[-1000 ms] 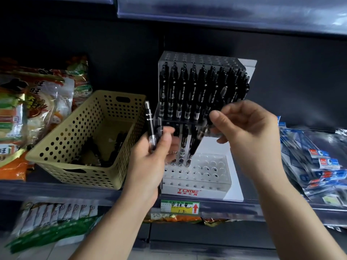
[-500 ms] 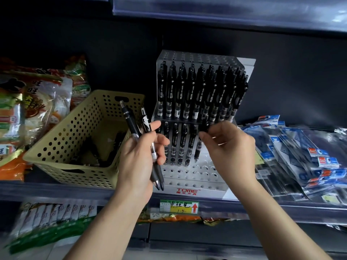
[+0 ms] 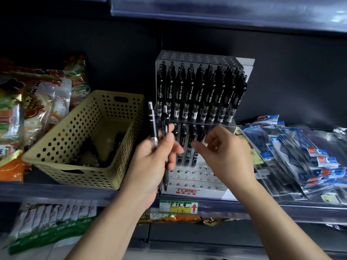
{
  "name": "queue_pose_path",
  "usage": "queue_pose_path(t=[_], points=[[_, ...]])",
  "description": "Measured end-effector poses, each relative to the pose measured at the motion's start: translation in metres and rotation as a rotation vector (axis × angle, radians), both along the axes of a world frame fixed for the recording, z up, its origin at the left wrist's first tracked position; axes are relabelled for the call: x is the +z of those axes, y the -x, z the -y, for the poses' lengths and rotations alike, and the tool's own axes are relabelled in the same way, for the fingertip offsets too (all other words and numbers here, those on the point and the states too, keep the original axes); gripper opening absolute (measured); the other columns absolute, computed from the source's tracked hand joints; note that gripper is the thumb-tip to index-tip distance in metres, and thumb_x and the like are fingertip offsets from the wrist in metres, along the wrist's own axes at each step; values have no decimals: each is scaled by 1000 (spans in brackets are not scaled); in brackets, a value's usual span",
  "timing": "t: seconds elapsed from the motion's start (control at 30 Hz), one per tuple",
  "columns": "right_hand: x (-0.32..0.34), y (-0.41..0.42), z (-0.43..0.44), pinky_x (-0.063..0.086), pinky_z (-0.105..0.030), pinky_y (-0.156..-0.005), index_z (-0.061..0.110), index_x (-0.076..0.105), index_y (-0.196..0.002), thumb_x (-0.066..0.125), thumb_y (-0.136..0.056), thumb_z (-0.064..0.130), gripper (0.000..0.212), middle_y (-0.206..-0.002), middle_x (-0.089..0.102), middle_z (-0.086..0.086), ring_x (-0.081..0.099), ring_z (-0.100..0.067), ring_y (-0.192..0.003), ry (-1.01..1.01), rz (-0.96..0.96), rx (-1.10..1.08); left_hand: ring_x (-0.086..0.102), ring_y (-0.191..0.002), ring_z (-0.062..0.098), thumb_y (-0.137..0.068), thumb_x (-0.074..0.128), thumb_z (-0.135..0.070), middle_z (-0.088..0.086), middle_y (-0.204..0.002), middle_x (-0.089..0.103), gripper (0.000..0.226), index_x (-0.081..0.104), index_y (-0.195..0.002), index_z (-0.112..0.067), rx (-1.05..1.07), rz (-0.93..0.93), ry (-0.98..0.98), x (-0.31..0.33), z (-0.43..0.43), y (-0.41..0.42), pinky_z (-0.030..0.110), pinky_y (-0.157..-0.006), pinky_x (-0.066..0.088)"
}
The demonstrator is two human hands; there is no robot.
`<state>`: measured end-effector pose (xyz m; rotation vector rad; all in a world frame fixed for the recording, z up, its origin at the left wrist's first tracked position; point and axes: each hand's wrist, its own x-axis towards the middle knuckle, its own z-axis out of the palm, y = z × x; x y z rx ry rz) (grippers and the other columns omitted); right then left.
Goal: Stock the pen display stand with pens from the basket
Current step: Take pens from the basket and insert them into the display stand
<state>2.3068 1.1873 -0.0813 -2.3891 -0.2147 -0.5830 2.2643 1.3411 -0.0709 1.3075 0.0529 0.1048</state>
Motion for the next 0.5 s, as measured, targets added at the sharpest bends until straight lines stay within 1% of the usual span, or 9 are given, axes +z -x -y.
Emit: queue_pose_path(t=[0.03,0.1,0.17,0.23,0.27,0.33,0.43,0.47,0.5], points=[[4,3,-1,33,-21,-46,24,52,-68,73,-79,41,29,-52,52,10,49,-7,-48,-35,33,19,48,-63,13,-91,53,-13,-1,-70,64,15,66,-94,-20,-11,-10,-15,-2,3,0,27,-59,42],[16,13,-6,38,-21,-46,26,57,-67,70,-82,38,24,-52,56,8,53,-9,-48,-212,66,126,52,-69,15,-90,55,-4,2,-75,65,20,69,-85,-18,-17,-22,-78,-7,7,0,33,-68,43],[29,23,-12,45,-20,-49,25,64,-71,71,-82,35,16,-58,63,9,58,-7,-52,-403,22,245,56,-71,14,-90,58,-9,3,-79,68,16,71,-88,-18,-51,-2,-170,-11,12,0,38,-73,48],[34,27,-15,47,-18,-53,23,68,-73,74,-80,31,13,-62,65,8,60,-7,-56,-463,-2,273,60,-72,12,-90,61,-16,4,-82,71,10,71,-92,-17,-68,6,-235,-12,14,0,44,-79,51],[35,27,-15,47,-18,-54,22,68,-72,75,-79,28,12,-62,66,8,60,-8,-56,-470,-3,266,61,-73,11,-90,61,-18,5,-84,72,10,70,-94,-17,-74,12,-250,-13,15,1,43,-80,52],[35,25,-13,47,-17,-53,21,67,-71,76,-78,22,12,-62,66,7,60,-6,-54,-511,-25,258,61,-72,8,-90,60,-17,4,-85,72,13,69,-99,-20,-87,47,-267,-13,16,2,37,-76,52],[36,25,-11,46,-16,-49,19,69,-74,78,-76,24,10,-63,68,7,63,-6,-55,-526,-88,270,60,-67,4,-91,60,-20,-4,-77,69,13,68,-100,-24,-60,98,-321,-12,18,3,25,-70,47],[36,25,-11,47,-17,-49,20,69,-74,78,-76,24,9,-64,69,6,64,-6,-56,-521,-97,269,60,-67,4,-90,60,-21,-5,-74,68,13,68,-100,-25,-45,108,-339,-12,19,3,24,-68,47],[36,24,-9,49,-21,-50,21,70,-75,77,-77,23,8,-64,70,5,65,-9,-57,-526,-101,267,60,-67,6,-90,60,-23,-4,-74,68,14,68,-101,-26,-39,118,-349,-13,19,2,27,-69,48]])
